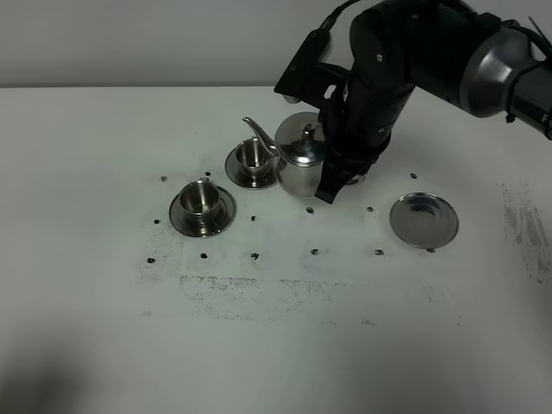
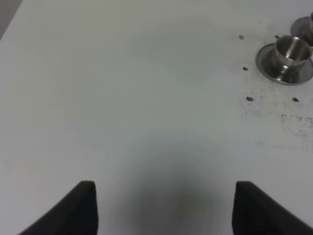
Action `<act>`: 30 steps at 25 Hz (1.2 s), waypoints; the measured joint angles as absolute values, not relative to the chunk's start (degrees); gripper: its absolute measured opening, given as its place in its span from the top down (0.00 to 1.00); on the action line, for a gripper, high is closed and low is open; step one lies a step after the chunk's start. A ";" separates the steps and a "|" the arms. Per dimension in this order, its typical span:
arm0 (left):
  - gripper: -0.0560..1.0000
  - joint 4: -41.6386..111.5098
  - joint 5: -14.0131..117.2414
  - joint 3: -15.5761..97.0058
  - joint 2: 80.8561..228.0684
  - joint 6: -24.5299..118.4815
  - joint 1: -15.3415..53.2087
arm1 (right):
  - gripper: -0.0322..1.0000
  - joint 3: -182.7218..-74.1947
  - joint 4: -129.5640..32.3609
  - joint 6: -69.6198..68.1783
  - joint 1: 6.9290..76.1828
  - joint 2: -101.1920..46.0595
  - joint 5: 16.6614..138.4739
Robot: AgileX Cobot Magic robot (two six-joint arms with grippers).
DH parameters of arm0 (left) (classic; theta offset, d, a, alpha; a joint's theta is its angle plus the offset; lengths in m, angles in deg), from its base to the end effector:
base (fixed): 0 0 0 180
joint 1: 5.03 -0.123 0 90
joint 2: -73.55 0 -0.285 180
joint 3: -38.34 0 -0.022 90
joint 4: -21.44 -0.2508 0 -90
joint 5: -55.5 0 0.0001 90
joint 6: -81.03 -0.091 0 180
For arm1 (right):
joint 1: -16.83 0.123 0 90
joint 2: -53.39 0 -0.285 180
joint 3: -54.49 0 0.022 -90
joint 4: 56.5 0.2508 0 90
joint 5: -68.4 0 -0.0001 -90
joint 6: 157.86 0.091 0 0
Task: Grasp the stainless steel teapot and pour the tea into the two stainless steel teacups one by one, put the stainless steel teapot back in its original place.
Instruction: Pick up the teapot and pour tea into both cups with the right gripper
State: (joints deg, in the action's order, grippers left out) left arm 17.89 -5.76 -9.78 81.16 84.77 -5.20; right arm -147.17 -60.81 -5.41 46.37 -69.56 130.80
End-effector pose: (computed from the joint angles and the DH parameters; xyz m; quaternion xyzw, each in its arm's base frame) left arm -0.0067 0.0049 0.2789 -0.0306 0.8516 0.0147 0.5230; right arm 0.3778 0.2071 0.2475 -0.4837 0.8630 -0.0330 0.1423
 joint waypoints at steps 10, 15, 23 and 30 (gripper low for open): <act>0.41 17.89 -5.76 -9.78 81.16 84.77 -5.20 | 0.80 -159.73 -62.91 -11.06 50.78 -78.74 138.49; 0.41 17.89 -5.76 -9.78 81.16 84.77 -5.20 | 0.80 -167.94 -64.88 -11.25 52.23 -83.53 139.04; 0.41 17.89 -5.76 -9.78 81.16 84.77 -5.20 | 0.80 -169.53 -70.31 -11.57 54.98 -85.65 139.37; 0.41 17.89 -5.76 -9.78 81.16 84.77 -5.20 | 0.80 -169.60 -69.12 -16.34 56.00 -85.82 139.33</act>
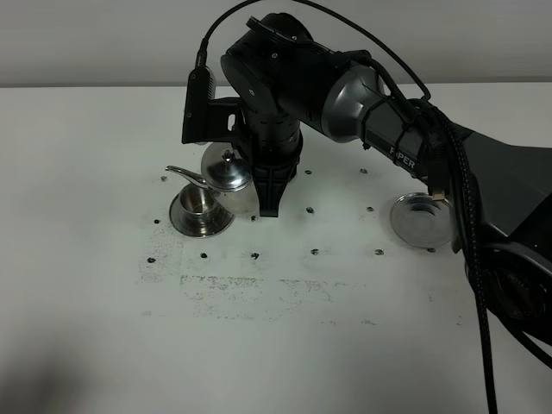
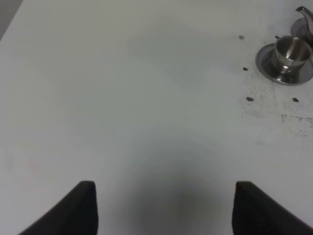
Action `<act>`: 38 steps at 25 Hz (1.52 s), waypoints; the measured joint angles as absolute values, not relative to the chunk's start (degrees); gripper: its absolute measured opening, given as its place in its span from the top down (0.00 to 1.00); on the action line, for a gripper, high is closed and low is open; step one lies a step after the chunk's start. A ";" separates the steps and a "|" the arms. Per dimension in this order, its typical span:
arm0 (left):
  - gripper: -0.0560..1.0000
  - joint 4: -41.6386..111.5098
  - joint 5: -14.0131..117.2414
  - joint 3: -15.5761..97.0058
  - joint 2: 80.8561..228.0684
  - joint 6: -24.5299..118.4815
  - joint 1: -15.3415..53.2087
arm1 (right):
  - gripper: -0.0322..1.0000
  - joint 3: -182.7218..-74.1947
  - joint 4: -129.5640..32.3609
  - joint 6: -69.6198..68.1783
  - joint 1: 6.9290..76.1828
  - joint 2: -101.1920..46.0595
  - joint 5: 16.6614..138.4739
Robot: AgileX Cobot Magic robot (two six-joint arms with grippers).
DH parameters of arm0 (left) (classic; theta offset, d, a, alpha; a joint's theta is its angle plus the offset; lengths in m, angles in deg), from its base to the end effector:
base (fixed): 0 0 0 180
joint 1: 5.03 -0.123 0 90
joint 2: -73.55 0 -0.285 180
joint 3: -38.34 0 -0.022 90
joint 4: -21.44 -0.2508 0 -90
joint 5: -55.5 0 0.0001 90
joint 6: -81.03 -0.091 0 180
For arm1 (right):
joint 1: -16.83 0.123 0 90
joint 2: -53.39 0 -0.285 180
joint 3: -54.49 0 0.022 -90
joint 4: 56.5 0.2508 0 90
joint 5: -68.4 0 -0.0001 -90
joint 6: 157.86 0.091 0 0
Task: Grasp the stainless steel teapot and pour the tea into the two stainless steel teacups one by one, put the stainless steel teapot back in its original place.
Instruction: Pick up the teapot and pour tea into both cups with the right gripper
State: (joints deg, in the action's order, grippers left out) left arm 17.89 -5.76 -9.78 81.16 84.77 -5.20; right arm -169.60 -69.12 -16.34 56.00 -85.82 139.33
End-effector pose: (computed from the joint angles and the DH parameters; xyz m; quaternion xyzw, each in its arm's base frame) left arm -0.0067 0.0049 0.2789 -0.0306 0.8516 0.0147 0.5230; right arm 0.3914 0.2946 0.2224 -0.6365 0.7542 -0.1067 0.1213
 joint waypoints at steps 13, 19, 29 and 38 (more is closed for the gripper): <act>0.41 17.89 -5.76 -9.78 81.16 84.77 -5.20 | 0.80 -157.92 -67.28 -16.17 54.06 -79.73 134.04; 0.41 17.89 -5.76 -9.78 81.16 84.77 -5.20 | 0.80 -155.98 -69.44 -16.17 53.92 -78.59 130.68; 0.41 17.89 -5.76 -9.78 81.16 84.77 -5.20 | 0.80 -155.98 -76.00 -15.92 53.99 -79.23 130.36; 0.41 17.89 -5.76 -9.78 81.16 84.77 -5.20 | 0.80 -155.98 -78.53 -15.30 55.29 -81.00 130.20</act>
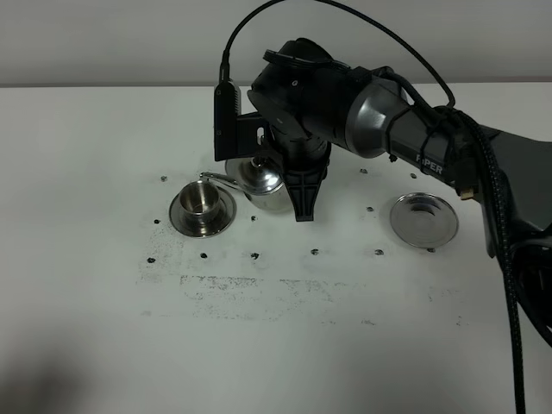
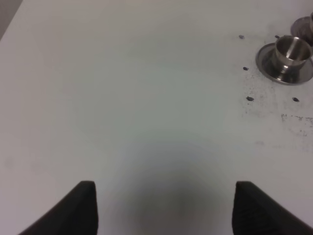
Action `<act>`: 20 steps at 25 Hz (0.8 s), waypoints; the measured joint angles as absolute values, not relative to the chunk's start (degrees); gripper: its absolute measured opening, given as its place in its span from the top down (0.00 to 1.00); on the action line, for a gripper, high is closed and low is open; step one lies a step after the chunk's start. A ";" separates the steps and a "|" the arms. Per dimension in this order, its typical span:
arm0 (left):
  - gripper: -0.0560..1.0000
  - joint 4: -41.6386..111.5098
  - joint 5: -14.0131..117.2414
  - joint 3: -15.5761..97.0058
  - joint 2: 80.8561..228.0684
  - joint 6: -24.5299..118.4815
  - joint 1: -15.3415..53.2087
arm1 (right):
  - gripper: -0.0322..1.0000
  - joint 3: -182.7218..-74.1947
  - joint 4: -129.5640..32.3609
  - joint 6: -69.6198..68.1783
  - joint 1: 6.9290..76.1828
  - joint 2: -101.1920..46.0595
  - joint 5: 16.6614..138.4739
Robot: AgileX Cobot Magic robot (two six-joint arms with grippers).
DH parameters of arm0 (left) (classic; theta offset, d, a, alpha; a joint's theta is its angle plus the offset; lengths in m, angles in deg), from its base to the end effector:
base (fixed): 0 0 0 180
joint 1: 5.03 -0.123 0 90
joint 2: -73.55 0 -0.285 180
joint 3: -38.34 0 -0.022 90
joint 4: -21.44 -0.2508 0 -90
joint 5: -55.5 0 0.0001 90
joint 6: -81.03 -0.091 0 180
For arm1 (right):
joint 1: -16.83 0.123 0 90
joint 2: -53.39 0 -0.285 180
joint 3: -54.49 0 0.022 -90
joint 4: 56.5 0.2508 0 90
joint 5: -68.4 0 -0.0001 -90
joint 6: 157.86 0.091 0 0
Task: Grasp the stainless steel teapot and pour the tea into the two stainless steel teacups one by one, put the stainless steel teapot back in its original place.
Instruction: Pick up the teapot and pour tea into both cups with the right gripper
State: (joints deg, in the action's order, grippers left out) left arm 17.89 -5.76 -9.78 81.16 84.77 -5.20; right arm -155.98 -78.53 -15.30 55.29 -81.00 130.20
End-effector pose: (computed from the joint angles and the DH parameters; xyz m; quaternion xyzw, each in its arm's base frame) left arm -0.0067 0.0049 0.2789 -0.0306 0.8516 0.0147 0.5230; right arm 0.3882 0.2699 0.2052 -0.6531 0.7258 -0.1772 0.1236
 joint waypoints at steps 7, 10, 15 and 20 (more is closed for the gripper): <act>0.41 17.89 -5.76 -9.78 81.16 84.77 -5.20 | 0.80 -155.98 -80.81 -15.47 55.94 -81.86 130.26; 0.41 17.89 -5.76 -9.78 81.16 84.77 -5.20 | 0.80 -155.98 -82.47 -15.56 55.94 -81.86 130.20; 0.41 17.89 -5.76 -9.78 81.16 84.77 -5.20 | 0.80 -155.98 -84.82 -16.36 56.73 -81.86 130.14; 0.41 17.89 -5.76 -9.78 81.16 84.77 -5.20 | 0.80 -155.98 -86.35 -16.42 57.45 -81.95 129.34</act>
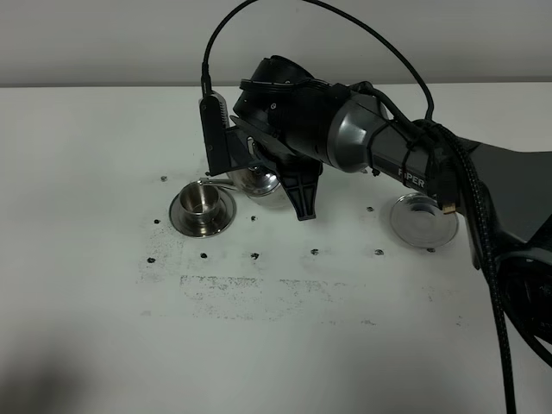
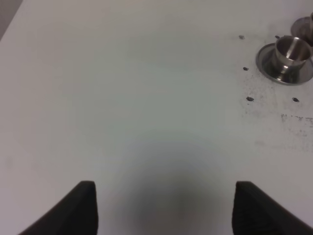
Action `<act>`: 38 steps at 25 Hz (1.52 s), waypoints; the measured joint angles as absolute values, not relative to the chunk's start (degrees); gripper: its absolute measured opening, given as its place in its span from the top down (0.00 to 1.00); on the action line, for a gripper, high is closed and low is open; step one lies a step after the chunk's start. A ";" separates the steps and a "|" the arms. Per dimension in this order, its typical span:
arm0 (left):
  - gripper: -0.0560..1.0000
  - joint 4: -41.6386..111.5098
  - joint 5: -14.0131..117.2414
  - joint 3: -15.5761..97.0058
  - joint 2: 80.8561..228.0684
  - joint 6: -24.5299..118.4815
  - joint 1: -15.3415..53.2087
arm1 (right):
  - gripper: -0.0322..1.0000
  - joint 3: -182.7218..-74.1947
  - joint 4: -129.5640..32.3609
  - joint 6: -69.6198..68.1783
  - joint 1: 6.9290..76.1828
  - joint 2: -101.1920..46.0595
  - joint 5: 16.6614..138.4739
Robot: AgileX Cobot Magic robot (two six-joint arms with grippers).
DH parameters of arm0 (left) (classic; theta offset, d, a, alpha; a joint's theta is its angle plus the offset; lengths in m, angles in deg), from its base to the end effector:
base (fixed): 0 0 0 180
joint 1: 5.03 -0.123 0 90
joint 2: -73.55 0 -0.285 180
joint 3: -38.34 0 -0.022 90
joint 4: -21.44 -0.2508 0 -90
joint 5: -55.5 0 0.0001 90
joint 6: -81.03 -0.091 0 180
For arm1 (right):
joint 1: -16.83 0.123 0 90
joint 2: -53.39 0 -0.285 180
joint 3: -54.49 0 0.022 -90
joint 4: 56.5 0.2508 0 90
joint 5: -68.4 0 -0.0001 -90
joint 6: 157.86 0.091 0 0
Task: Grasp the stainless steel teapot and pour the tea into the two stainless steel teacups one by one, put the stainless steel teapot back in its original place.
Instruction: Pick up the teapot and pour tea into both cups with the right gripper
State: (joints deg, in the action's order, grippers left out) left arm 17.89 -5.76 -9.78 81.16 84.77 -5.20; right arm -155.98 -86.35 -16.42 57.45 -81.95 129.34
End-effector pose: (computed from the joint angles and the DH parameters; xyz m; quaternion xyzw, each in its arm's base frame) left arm -0.0067 0.0049 0.2789 -0.0306 0.8516 0.0147 0.5230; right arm 0.3869 0.2796 0.2022 -0.6853 0.6775 -0.2367 0.1236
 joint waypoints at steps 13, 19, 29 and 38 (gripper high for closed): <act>0.41 17.89 -5.76 -9.78 81.16 84.77 -5.20 | 0.80 -155.98 -92.08 -15.49 58.75 -82.98 128.85; 0.41 17.89 -5.76 -9.78 81.16 84.77 -5.20 | 0.80 -155.98 -94.24 -15.49 59.28 -82.94 128.80; 0.41 17.89 -5.76 -9.78 81.16 84.77 -5.20 | 0.80 -155.98 -96.75 -14.59 59.95 -82.98 128.80; 0.41 17.89 -5.76 -9.78 81.16 84.77 -5.20 | 0.80 -155.98 -98.53 -14.40 59.95 -82.98 128.80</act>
State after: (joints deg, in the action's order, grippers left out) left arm 17.89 -5.76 -9.78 81.16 84.77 -5.20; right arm -155.98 -98.53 -14.40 59.95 -82.98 128.80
